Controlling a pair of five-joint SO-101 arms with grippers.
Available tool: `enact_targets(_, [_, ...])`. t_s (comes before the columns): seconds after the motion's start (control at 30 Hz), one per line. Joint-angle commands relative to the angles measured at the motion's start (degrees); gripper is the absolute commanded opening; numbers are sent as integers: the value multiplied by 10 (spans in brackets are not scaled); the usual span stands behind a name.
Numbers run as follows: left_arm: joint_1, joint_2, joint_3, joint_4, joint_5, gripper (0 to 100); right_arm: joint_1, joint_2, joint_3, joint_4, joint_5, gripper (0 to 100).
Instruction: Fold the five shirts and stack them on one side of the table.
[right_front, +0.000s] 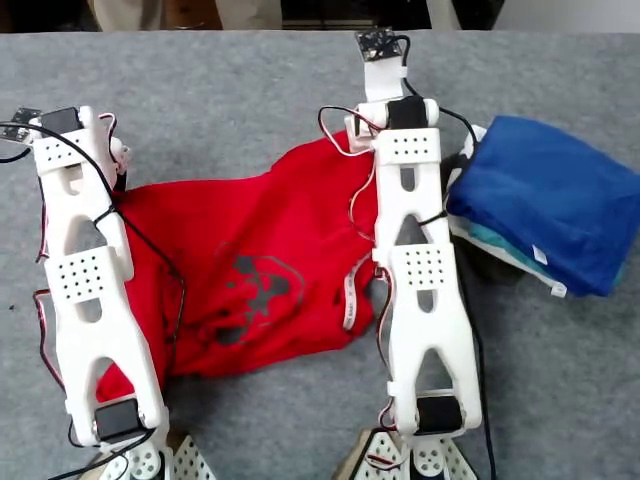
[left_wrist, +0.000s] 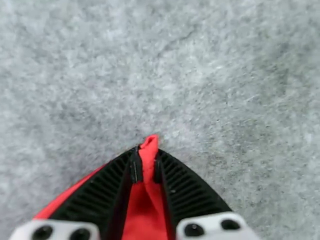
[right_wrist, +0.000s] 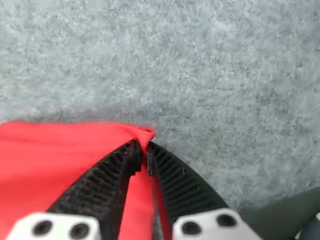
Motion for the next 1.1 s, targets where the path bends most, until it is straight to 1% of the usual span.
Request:
enact_targets(0.0, [4,-14,-100,55,-33,19,-9,-58,-23,20,33,5])
enact_targets(0.1, [4,-15,-200,66,-83,18,-12,-109,-23,44,47,5])
enact_targets(0.13, [3,-23,-216,66,-99,18,-15,-131,-24,48,60,5])
enact_targets(0.37, [5,-201,-169,66,-241,18,-21,-356,-22,117,149,5])
enact_targets(0.53, [5,-342,-148,66,-344,18,-28,-532,-22,123,187,5])
enact_targets(0.67, [12,-455,-85,66,-417,18,-63,-639,-21,119,238,5])
enact_targets(0.77, [13,-548,-14,66,-449,18,-96,-697,-21,113,270,5])
enact_targets(0.87, [10,-647,61,66,-469,18,-109,-737,-19,81,274,5])
enact_targets(1.07, [7,-843,201,65,-498,18,-110,-803,-18,28,275,5])
